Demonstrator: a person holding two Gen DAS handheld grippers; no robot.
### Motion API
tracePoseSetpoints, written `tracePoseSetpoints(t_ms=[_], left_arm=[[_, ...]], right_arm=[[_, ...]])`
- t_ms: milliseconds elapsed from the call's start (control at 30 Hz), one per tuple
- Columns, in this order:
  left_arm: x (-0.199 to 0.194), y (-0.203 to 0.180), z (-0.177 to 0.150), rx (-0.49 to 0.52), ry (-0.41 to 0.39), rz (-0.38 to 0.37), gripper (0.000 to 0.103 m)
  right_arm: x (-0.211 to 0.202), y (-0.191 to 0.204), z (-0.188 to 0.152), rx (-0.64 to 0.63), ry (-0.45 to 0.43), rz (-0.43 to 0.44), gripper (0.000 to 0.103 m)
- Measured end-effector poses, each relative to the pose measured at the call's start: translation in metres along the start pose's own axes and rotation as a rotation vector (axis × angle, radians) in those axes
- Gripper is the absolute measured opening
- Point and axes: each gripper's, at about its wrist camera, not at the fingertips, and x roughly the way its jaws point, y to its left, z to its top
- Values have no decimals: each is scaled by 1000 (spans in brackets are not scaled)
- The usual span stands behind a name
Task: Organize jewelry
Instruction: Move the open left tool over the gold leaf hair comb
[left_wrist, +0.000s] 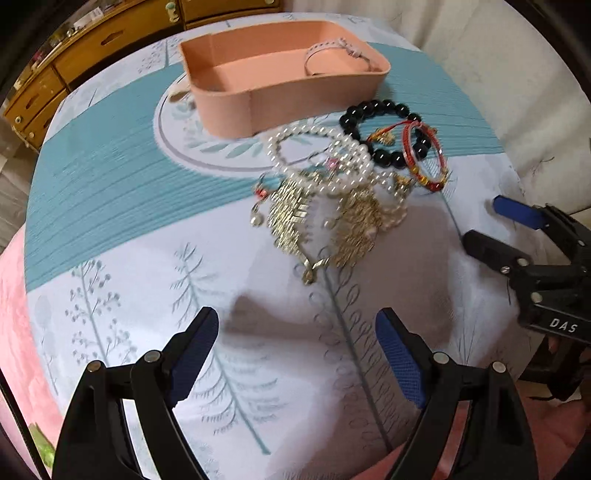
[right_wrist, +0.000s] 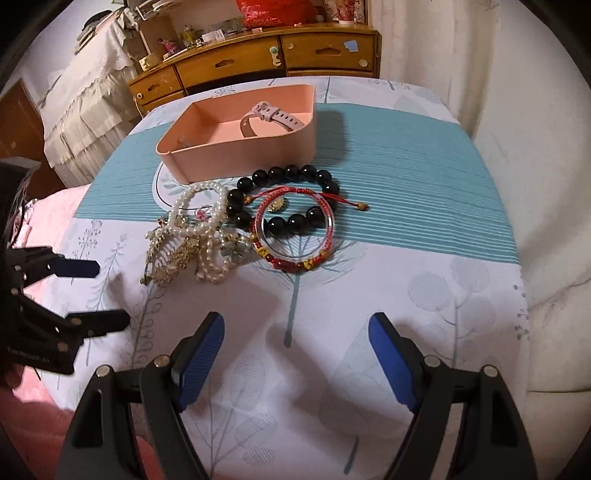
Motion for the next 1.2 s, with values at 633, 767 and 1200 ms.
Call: tracePoseSetpoints(t_ms=[633, 767, 1200], left_arm=[[22, -17, 33, -57, -39, -29, 86], [22, -17, 39, -52, -63, 10, 72], [20, -20, 41, 6, -85, 26, 64]], right_arm=[[41, -4, 39, 14, -15, -41, 81], [45, 3, 41, -36, -26, -74, 81], [42, 10, 43, -108, -16, -57, 62]])
